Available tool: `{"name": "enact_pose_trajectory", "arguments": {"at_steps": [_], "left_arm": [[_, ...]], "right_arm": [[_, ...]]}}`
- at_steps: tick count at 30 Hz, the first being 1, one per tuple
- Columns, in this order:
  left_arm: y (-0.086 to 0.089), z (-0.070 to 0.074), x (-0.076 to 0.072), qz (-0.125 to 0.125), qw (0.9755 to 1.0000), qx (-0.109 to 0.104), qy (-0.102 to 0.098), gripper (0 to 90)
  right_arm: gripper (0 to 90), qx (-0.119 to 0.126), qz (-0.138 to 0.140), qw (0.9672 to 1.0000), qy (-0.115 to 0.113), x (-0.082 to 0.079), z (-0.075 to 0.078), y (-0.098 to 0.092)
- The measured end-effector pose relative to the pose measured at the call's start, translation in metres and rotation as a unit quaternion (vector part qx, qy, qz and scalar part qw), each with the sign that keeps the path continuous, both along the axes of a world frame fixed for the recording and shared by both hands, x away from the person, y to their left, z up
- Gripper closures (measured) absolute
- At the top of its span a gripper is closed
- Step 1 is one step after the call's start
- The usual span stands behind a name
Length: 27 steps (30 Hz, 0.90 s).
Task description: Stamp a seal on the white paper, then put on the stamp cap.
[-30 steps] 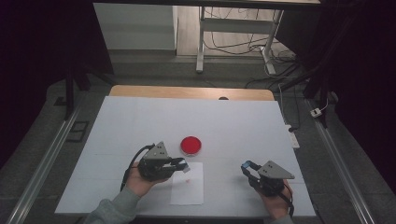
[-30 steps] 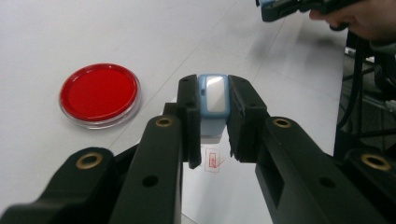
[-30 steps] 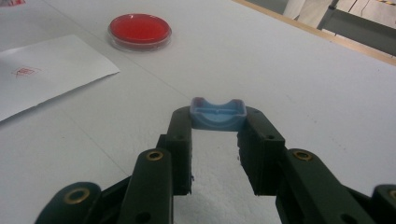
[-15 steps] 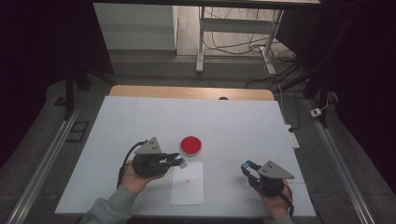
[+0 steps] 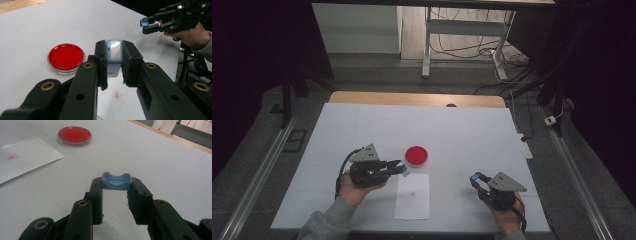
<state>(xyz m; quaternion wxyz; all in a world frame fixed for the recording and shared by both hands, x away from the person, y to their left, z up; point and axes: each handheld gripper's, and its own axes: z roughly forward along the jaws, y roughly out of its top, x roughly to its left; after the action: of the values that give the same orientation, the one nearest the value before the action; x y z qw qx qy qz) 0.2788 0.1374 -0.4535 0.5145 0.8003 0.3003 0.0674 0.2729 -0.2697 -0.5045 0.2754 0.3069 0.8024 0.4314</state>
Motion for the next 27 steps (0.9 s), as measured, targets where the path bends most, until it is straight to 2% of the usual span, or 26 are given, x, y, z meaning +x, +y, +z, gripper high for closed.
{"name": "enact_pose_trajectory", "arguments": {"at_steps": [10, 27], "left_arm": [[-0.0007, 0.0004, -0.0016, 0.008, 0.9999, 0.002, -0.009, 75.9], [-0.0032, -0.0037, 0.0001, 0.011, 0.9999, 0.001, -0.006, 75.9]], "right_arm": [[65.7, 0.001, 0.001, 1.0000, 0.001, -0.0003, -0.0004, 0.0010], [65.7, -0.002, 0.003, 1.0000, 0.000, -0.0006, -0.0012, 0.0035]]}}
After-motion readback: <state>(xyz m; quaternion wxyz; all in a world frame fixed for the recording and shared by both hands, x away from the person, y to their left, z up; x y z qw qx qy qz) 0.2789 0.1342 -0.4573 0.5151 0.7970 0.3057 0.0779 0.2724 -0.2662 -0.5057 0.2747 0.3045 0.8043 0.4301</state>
